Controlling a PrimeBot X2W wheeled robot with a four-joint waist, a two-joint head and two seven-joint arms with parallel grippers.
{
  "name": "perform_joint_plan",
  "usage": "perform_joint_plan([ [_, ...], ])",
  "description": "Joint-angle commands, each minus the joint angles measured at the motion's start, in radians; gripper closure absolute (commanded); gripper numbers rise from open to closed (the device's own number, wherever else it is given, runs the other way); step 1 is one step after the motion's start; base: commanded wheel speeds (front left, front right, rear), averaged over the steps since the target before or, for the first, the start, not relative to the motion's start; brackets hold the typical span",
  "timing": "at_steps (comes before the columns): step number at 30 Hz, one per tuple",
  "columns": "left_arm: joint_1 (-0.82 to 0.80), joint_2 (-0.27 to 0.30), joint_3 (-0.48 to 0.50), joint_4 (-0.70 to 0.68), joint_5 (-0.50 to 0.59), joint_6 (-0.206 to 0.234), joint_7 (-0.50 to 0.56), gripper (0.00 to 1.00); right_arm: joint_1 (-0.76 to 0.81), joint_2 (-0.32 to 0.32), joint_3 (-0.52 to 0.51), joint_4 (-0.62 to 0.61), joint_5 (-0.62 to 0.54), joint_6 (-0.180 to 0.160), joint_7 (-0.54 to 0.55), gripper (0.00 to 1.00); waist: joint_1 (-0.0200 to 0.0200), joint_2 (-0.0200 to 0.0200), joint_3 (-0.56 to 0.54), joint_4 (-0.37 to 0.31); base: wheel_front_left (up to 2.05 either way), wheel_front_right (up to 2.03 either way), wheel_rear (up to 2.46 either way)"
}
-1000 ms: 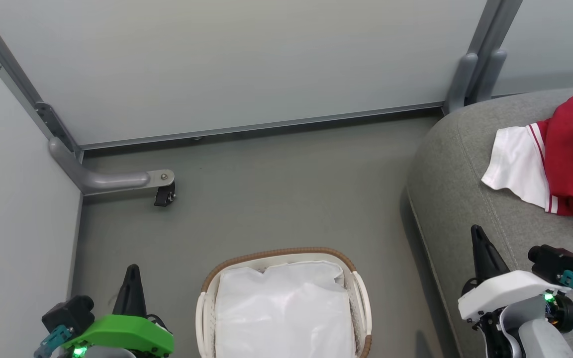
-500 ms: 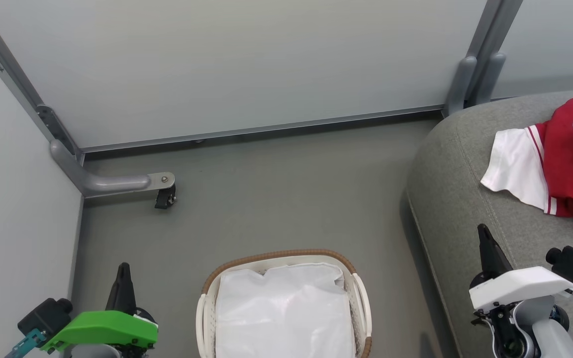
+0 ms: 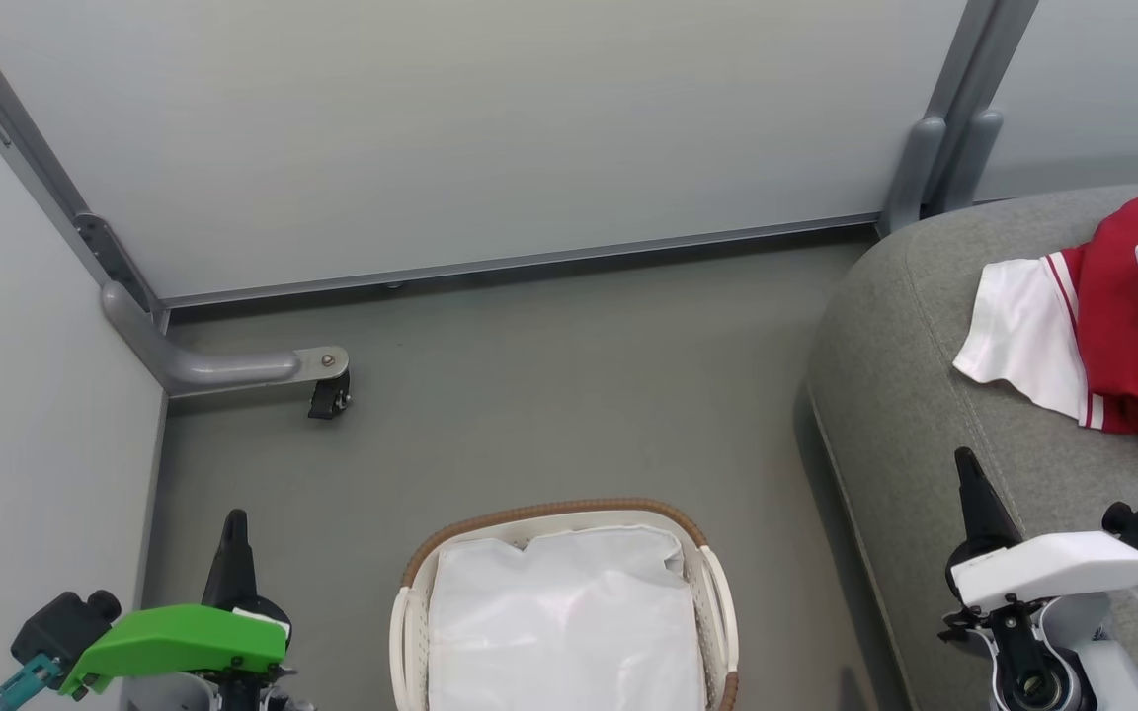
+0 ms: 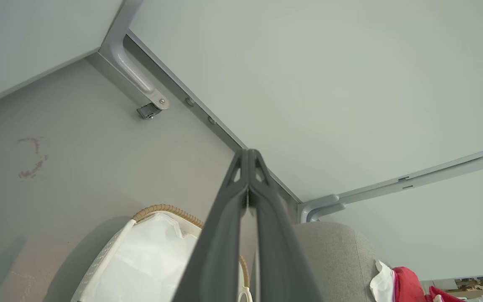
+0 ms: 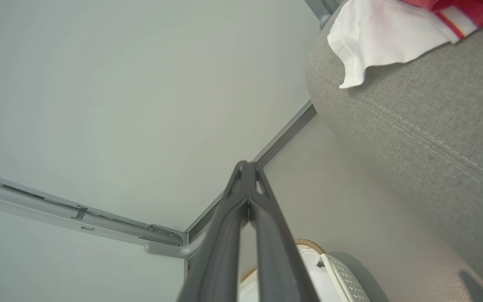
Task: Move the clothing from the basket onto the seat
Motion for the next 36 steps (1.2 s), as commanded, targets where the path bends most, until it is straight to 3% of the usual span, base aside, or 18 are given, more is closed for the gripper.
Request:
perform_joint_plan([
  [1, -0.023, 0.004, 0.007, -0.016, -0.030, -0.006, 0.006, 1.00, -0.001, -0.007, -0.004, -0.017, 0.031, -0.001, 0.008, 1.00, 0.0000, 0.0000, -0.001, 0.000, 0.00, 0.00, 0.00],
  [36, -0.039, 0.005, 0.058, -0.053, -0.355, -0.023, 0.097, 1.00, 0.020, -0.010, -0.025, -0.055, 0.392, -0.001, 0.099, 1.00, 0.0000, 0.0000, -0.018, 0.000, 0.00, 0.00, 0.00],
])
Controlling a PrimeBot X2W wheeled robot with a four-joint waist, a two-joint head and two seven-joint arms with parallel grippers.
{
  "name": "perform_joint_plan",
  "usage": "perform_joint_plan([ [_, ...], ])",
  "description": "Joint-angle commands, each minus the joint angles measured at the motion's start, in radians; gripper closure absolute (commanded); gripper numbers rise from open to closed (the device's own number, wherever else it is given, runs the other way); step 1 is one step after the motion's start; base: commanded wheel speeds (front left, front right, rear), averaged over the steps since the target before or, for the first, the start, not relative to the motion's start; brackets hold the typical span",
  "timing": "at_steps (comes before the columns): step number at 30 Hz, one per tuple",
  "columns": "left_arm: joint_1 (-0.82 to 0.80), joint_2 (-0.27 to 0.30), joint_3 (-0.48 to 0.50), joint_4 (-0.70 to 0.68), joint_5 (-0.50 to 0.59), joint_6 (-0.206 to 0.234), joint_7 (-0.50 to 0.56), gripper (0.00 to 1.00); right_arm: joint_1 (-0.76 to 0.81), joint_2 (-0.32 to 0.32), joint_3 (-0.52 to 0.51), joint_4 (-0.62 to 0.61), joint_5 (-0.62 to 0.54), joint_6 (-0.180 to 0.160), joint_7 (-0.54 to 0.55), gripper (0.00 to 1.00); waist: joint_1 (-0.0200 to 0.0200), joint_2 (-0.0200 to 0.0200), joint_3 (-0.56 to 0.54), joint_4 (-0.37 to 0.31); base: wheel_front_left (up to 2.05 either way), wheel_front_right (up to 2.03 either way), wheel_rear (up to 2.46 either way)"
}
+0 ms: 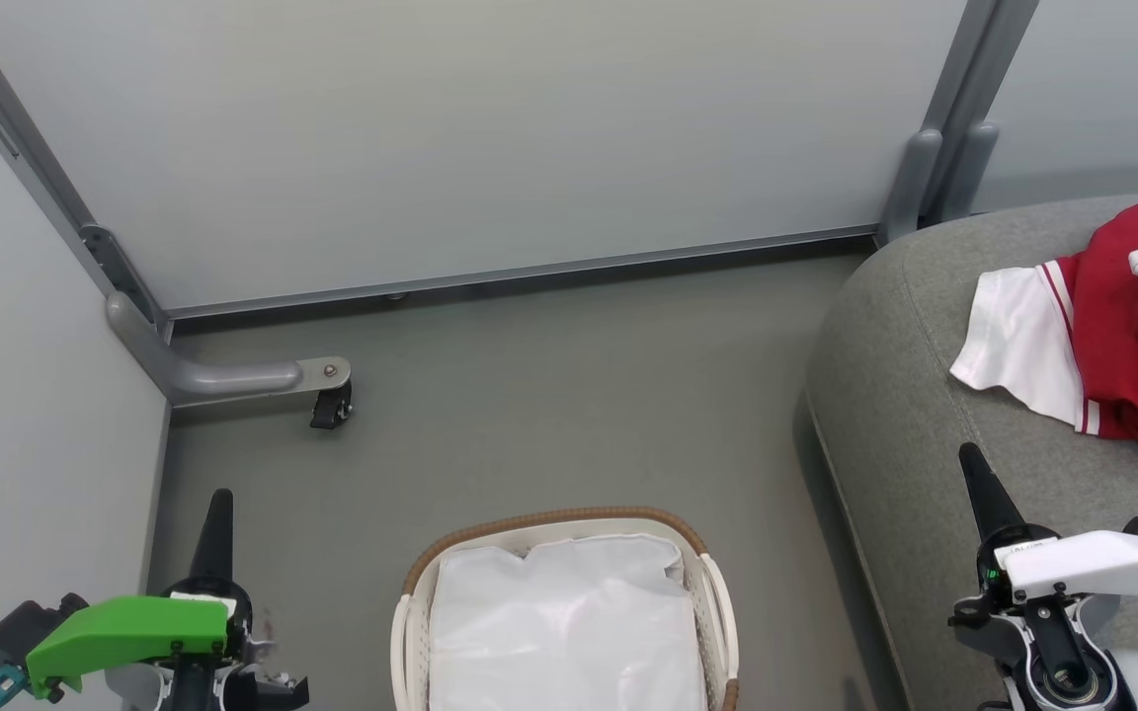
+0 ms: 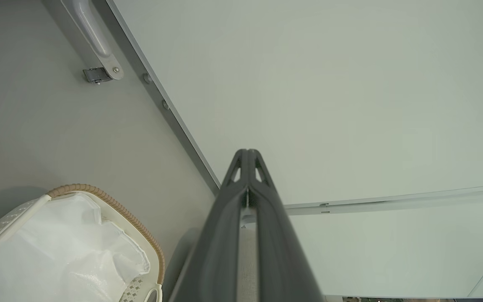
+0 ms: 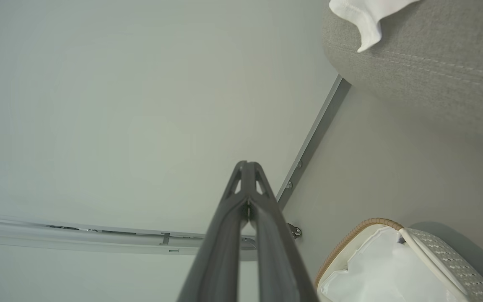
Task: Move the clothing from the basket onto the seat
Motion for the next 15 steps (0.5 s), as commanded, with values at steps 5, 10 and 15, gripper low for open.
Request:
perform_joint_plan([
  [5, -0.027, 0.005, 0.013, -0.014, -0.059, -0.008, 0.015, 1.00, 0.010, -0.007, -0.007, -0.016, 0.062, -0.001, 0.017, 1.00, 0.0000, 0.0000, -0.003, 0.000, 0.00, 0.00, 0.00],
  [10, -0.025, 0.005, 0.018, -0.018, -0.094, -0.009, 0.026, 1.00, 0.012, -0.007, -0.009, -0.020, 0.104, -0.001, 0.027, 1.00, 0.0000, 0.0000, -0.005, 0.000, 0.00, 0.00, 0.00],
  [15, -0.026, 0.005, 0.024, -0.022, -0.132, -0.011, 0.036, 1.00, 0.015, -0.007, -0.012, -0.024, 0.144, -0.001, 0.038, 1.00, 0.0000, 0.0000, -0.008, 0.000, 0.00, 0.00, 0.00],
])
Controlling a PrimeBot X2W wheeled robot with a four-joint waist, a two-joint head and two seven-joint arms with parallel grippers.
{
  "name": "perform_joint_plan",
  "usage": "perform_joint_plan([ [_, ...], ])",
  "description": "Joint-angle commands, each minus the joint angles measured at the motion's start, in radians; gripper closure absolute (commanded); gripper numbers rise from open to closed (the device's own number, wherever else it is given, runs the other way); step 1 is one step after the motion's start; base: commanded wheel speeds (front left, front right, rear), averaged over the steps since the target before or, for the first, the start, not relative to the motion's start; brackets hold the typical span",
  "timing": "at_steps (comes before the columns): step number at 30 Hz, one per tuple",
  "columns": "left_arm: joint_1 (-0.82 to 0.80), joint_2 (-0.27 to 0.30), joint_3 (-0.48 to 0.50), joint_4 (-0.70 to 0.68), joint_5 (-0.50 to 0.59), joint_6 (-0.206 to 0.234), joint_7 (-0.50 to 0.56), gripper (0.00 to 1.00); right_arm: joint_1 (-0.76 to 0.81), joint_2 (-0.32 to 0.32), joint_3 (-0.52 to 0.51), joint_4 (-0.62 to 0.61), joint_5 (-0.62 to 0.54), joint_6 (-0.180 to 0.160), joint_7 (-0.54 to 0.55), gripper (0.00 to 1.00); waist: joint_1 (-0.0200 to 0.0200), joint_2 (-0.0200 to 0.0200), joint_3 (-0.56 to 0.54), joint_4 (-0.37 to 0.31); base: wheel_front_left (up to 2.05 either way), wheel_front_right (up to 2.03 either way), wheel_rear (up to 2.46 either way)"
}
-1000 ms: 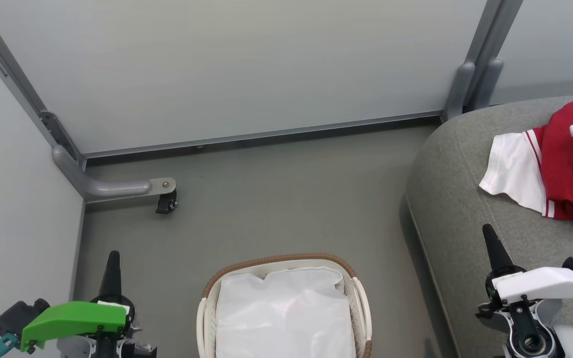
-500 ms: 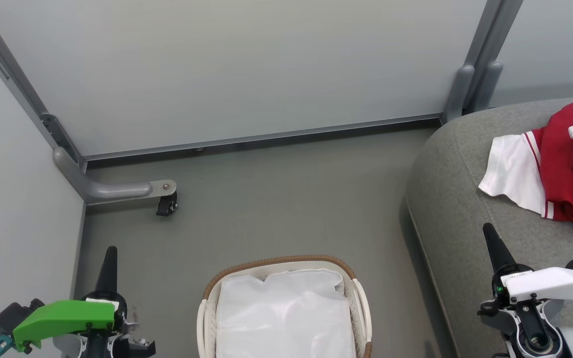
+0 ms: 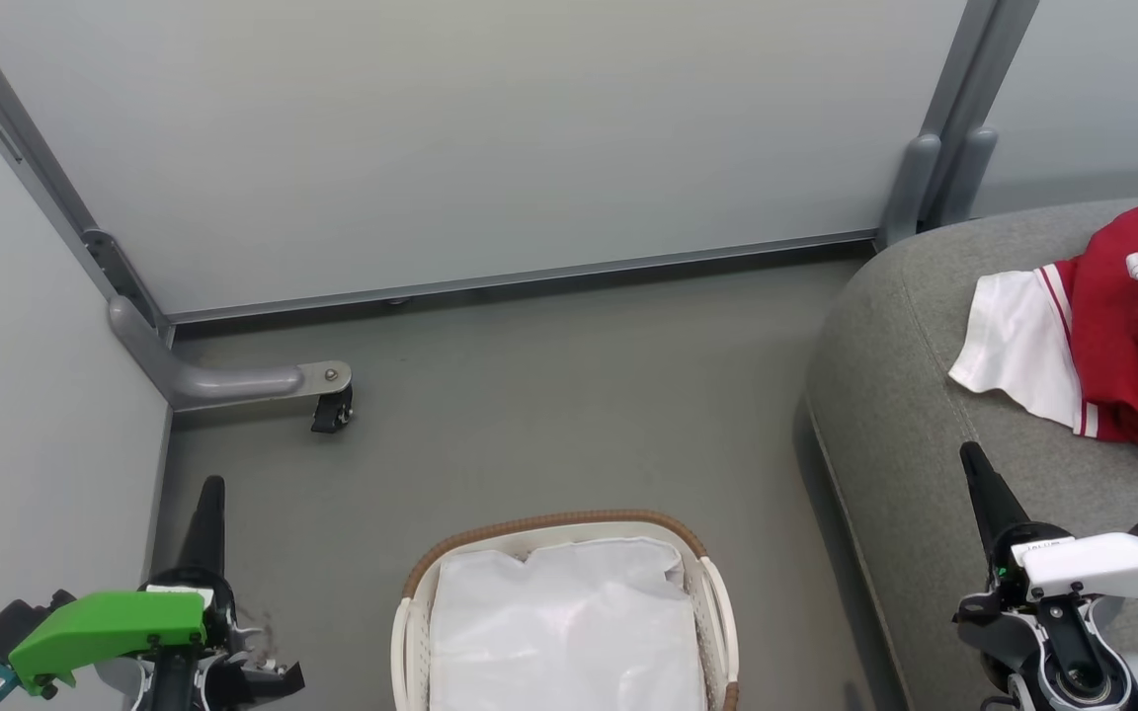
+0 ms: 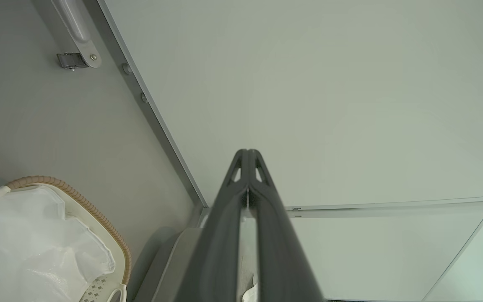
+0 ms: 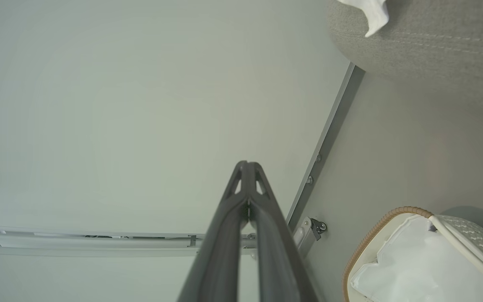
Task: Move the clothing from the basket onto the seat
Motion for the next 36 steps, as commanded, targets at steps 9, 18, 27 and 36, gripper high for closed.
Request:
perform_joint_plan([
  [9, -0.019, 0.005, 0.014, -0.014, -0.076, -0.007, 0.023, 1.00, 0.013, -0.007, -0.007, -0.016, 0.083, -0.001, 0.023, 1.00, 0.0000, 0.0000, -0.005, 0.000, 0.00, 0.00, 0.00],
  [18, -0.021, 0.005, 0.023, -0.020, -0.134, -0.012, 0.039, 1.00, 0.016, -0.007, -0.011, -0.022, 0.148, -0.001, 0.038, 1.00, 0.0000, 0.0000, -0.009, 0.000, 0.00, 0.00, 0.00],
  [27, -0.022, 0.006, 0.026, -0.022, -0.161, -0.012, 0.047, 1.00, 0.018, -0.008, -0.013, -0.025, 0.177, -0.001, 0.046, 1.00, 0.0000, 0.0000, -0.012, 0.000, 0.00, 0.00, 0.00],
  [36, -0.020, 0.005, 0.026, -0.022, -0.161, -0.012, 0.047, 1.00, 0.018, -0.008, -0.012, -0.025, 0.177, -0.001, 0.046, 1.00, 0.0000, 0.0000, -0.012, 0.000, 0.00, 0.00, 0.00],
])
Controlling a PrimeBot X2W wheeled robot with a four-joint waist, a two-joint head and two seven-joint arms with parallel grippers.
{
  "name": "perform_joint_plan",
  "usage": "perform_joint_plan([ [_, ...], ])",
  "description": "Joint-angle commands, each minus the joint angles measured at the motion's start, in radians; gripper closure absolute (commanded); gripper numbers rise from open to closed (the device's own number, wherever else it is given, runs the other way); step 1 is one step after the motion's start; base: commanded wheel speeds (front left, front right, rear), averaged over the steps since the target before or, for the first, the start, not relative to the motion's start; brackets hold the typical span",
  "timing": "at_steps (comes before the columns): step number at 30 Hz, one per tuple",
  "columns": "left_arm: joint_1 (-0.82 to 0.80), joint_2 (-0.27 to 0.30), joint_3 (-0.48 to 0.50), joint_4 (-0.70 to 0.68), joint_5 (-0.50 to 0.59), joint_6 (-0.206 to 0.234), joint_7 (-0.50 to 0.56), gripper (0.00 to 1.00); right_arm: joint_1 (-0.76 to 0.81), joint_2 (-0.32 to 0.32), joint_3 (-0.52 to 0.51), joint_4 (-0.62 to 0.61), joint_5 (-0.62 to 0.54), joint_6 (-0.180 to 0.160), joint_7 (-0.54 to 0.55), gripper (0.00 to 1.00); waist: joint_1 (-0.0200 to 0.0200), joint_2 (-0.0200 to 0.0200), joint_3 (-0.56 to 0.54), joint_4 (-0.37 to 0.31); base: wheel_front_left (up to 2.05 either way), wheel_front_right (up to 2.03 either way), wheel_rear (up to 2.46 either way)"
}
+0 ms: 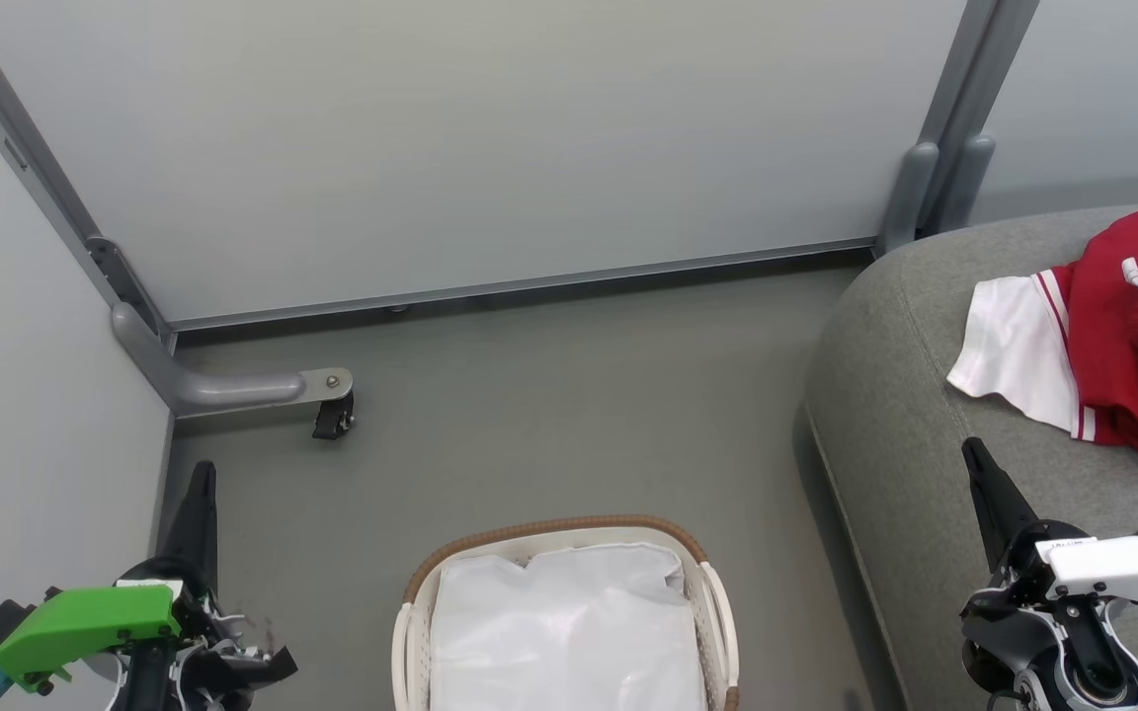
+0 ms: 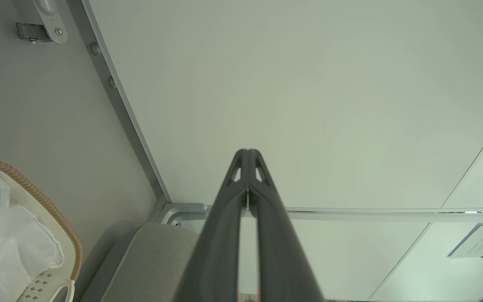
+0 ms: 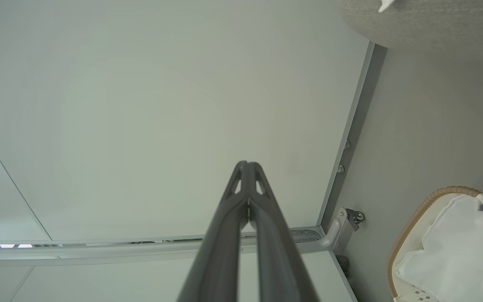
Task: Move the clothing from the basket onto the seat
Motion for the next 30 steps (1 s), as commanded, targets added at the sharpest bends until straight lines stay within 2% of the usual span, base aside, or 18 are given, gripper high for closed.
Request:
perform_joint_plan([
  [1, -0.012, 0.005, 0.002, 0.000, -0.004, -0.005, 0.003, 1.00, 0.011, -0.006, -0.002, -0.004, 0.003, 0.000, 0.002, 1.00, 0.0000, -0.0001, 0.000, 0.000, 0.00, 0.00, 0.00],
  [30, -0.011, 0.005, 0.002, 0.000, -0.004, -0.005, 0.003, 1.00, 0.011, -0.006, -0.002, -0.004, 0.003, 0.000, 0.002, 1.00, 0.0000, -0.0001, 0.000, 0.000, 0.00, 0.00, 0.00],
])
